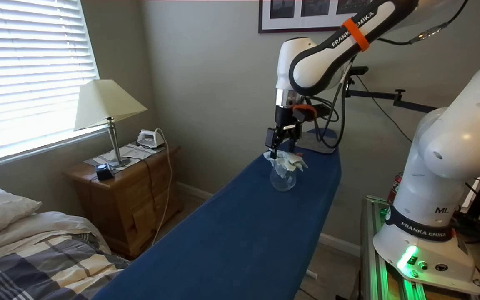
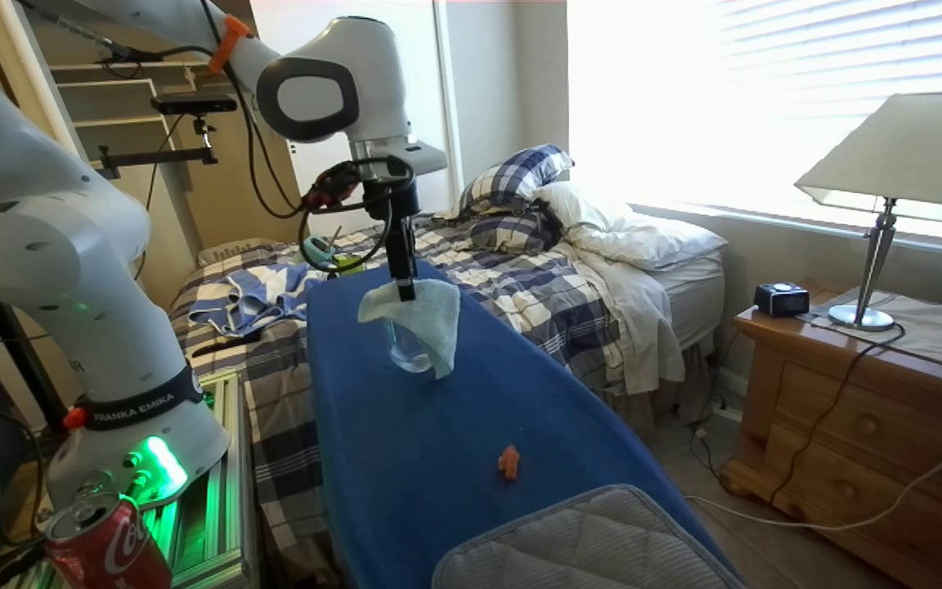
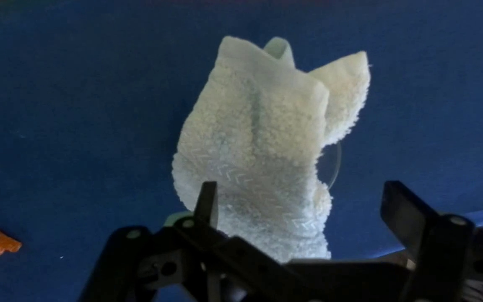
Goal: Put the small blue towel inside the glass cup
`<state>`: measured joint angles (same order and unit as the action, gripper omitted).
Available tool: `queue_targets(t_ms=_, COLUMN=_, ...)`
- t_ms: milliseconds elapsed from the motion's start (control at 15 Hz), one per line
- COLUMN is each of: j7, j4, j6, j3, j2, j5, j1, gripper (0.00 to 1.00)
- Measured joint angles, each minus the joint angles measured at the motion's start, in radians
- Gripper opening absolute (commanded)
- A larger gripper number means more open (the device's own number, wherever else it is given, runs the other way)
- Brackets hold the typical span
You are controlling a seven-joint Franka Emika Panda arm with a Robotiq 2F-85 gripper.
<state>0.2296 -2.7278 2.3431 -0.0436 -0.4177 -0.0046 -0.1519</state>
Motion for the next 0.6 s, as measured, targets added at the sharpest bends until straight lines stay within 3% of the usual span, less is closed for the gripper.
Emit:
queue_targets(t_ms=133, j7=0.0, j4=0.005, j6=0.0, j3=0.005, j2=-0.007, j5=0.0, j1=0.003, gripper=1.0)
queue_targets(t_ms=200, j7=0.0, j4=0.009, j6=-0.001, j3=0.007, j2=-0.011, j5=0.0, j1=0.004, gripper=0.75)
queue_targets(t_ms=333, j7=0.0, j4=0.016, j6=-0.006, j3=0.007, j2=-0.024, j5=0.001, j1=0.006, gripper=0.68)
queue_targets(t_ms=600, j7=0.001, j4=0.035, j6=-0.076, j3=0.008, j2=-0.075, j5=0.002, j1=0.011, gripper=0.38)
